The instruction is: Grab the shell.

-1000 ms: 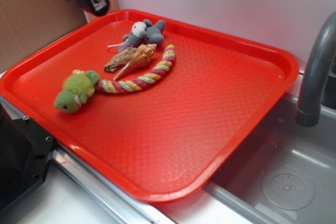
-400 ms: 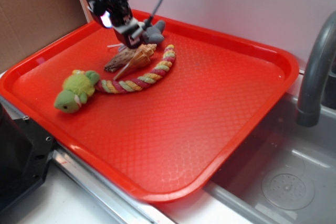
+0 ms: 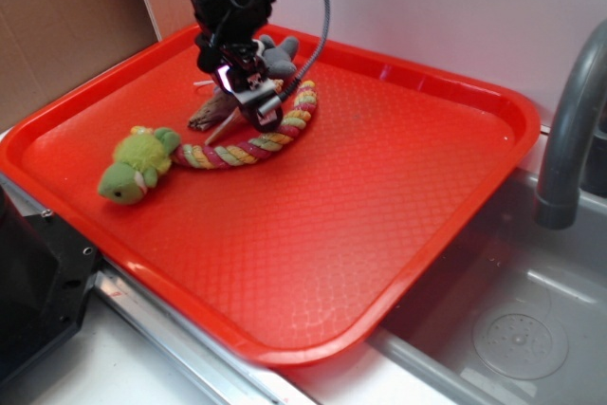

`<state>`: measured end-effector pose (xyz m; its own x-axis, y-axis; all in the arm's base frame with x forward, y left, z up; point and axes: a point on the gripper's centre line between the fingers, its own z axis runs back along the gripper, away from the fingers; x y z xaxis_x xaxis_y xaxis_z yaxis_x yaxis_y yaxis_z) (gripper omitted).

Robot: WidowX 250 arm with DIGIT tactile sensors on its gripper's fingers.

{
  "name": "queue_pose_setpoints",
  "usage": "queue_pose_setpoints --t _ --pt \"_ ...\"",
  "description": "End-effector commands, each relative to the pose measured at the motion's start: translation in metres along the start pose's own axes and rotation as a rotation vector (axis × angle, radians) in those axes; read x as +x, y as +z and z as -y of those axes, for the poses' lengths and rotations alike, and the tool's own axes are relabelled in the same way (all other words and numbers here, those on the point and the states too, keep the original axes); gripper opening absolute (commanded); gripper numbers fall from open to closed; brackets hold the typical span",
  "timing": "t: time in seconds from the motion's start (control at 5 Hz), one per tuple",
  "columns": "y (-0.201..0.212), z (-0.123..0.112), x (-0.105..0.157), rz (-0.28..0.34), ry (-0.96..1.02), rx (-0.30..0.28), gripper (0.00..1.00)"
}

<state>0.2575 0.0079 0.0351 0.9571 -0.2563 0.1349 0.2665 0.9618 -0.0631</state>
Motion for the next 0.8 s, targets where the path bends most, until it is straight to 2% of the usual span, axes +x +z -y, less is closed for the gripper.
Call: queue_pose_setpoints --t 0.0,0.2,0.4,0.6 --pt "-0.0052 -0.0123 0.0039 -0.026 0.017 0.080 1.00" --pt "-0.0083 -0.0173 0.0017 -0.044 0.047 0.066 1.00" --pt "-0.0112 -0.0182 0.0007 -0.060 0.066 0.065 0.00" --pt "-0.0142 -0.0180 0.0013 -0.070 0.058 0.057 0.00"
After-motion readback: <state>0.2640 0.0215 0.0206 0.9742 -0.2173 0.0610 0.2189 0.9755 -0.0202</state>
